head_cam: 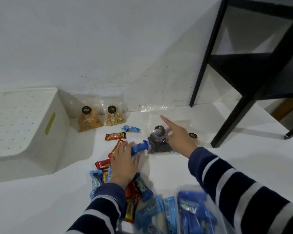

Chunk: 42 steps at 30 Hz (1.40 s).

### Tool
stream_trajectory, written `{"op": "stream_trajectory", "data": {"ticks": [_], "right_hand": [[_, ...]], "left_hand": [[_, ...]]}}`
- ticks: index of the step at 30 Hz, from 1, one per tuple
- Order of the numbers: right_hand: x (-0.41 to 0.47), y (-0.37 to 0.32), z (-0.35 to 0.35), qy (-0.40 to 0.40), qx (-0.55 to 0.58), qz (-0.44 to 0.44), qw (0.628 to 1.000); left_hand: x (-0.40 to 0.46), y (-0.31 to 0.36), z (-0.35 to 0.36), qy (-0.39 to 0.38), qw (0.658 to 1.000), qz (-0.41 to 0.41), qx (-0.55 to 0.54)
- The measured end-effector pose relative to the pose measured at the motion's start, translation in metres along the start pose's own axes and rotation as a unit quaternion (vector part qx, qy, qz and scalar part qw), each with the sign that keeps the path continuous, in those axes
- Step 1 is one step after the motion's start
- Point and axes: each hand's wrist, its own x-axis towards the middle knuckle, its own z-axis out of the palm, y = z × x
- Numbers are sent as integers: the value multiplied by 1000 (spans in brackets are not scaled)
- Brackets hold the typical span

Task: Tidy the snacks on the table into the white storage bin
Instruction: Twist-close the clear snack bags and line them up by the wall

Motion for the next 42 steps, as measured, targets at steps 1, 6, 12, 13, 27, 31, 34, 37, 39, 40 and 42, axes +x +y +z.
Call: {"op": "stream_trajectory", "data": {"ticks": [1,6,12,13,27,31,34,37,39,40,42], "right_hand": [[13,-6,0,12,3,-10,1000],[84,-34,15,40,29,-45,998],[155,-46,58,13,45,-57,997],[162,-44,66,6,43,-56,997],[173,-39,75,-17,3,-35,999],[138,-32,48,-21,7,-32,999],[105,-7,37,-19,-8,-22,1000],[75,28,22,-13,-47,-3,999],[62,49,5,7,-75,22,997],[58,58,-4,18,-85,37,996],[55,73,-21,31,-104,70,992]], "left_hand": [[4,-8,-1,-59,996,-23,64],[20,-22,0,-199,961,-61,184],[24,-28,3,-224,952,-61,201],[24,-28,3,-226,951,-60,204],[23,-24,1,-227,951,-65,198],[22,-15,-4,-222,953,-72,196],[22,0,-7,-213,950,-52,222],[26,28,-4,-184,956,-21,228],[30,52,3,-153,969,18,192],[31,66,10,-147,974,40,170],[32,93,26,-150,976,81,133]]}}
